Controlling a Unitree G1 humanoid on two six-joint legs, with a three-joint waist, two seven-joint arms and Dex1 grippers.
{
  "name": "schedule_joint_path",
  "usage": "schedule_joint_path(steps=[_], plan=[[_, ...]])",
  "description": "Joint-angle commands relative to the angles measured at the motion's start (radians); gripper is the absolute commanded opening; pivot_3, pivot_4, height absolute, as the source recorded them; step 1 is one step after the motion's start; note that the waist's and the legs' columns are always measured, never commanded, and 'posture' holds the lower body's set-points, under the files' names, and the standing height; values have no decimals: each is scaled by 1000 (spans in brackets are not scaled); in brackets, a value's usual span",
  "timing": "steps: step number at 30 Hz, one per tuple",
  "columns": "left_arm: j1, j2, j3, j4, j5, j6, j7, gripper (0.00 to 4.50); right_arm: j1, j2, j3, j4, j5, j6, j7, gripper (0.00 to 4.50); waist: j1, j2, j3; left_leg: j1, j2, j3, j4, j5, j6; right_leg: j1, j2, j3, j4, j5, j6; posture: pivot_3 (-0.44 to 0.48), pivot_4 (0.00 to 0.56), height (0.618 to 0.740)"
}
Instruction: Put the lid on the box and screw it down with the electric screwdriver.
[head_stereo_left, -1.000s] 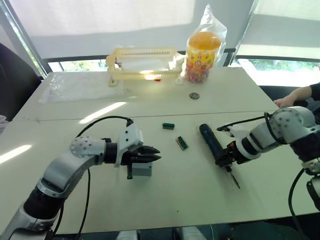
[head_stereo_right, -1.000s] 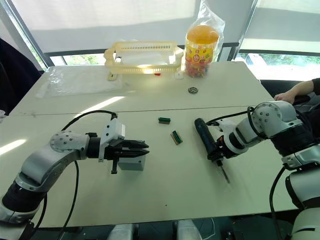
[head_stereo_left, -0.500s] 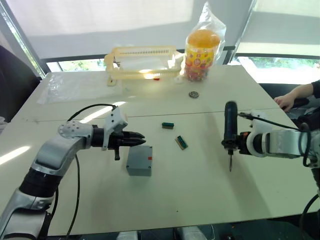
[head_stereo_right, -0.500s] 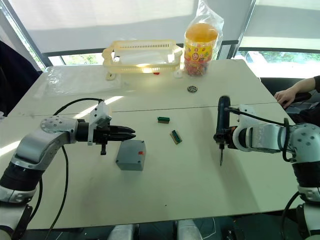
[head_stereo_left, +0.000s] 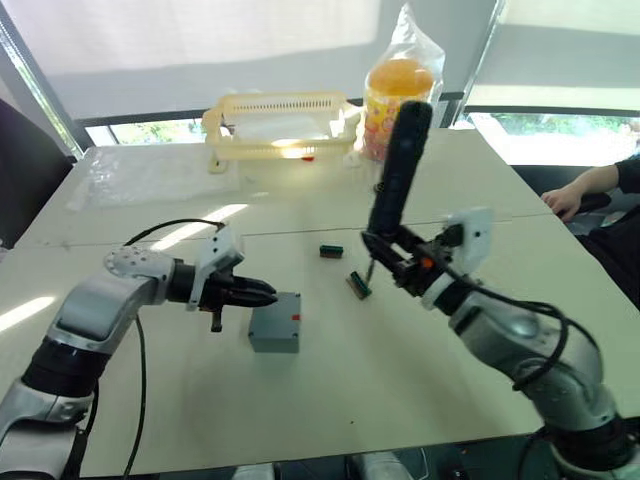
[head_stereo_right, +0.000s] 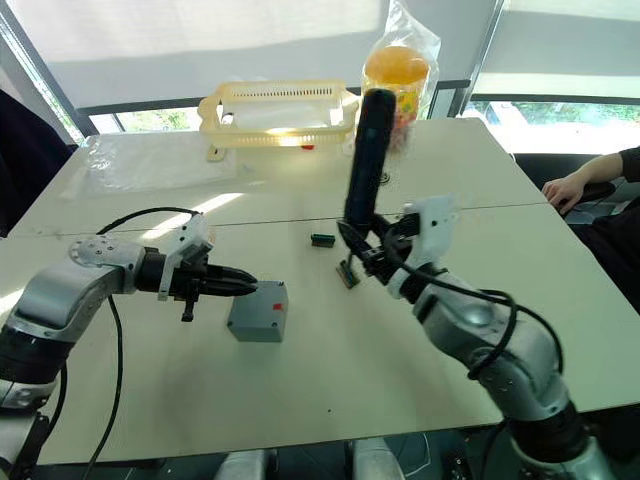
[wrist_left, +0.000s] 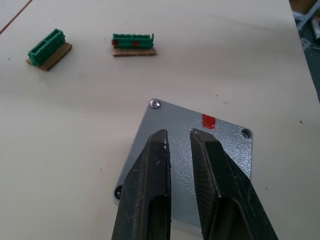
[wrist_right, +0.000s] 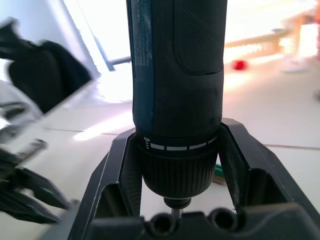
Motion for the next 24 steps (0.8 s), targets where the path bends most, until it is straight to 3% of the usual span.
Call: schedule_joint_path(steps=[1, 12, 24], plan=[[32, 5, 45, -91, -5, 16, 65, 667, -52, 83, 44, 26, -112, -108, 132, 1753, 0, 0, 0, 0, 0, 0, 0, 0, 0, 0, 0, 0, 0, 0, 0, 0, 150, 740], [166, -23, 37, -142, 43, -43, 194, 667, -52, 282, 116, 217, -327, -227, 339, 1753, 6, 0, 0, 1, 0, 0, 0, 0, 0, 0, 0, 0, 1, 0, 0, 0, 150, 740], [183, -29, 22, -112, 47, -76, 200, 667, -43, 347, 92, 290, -447, -266, 410, 1753, 6, 0, -1, 1, 0, 0, 0, 0, 0, 0, 0, 0, 1, 0, 0, 0, 150, 740]])
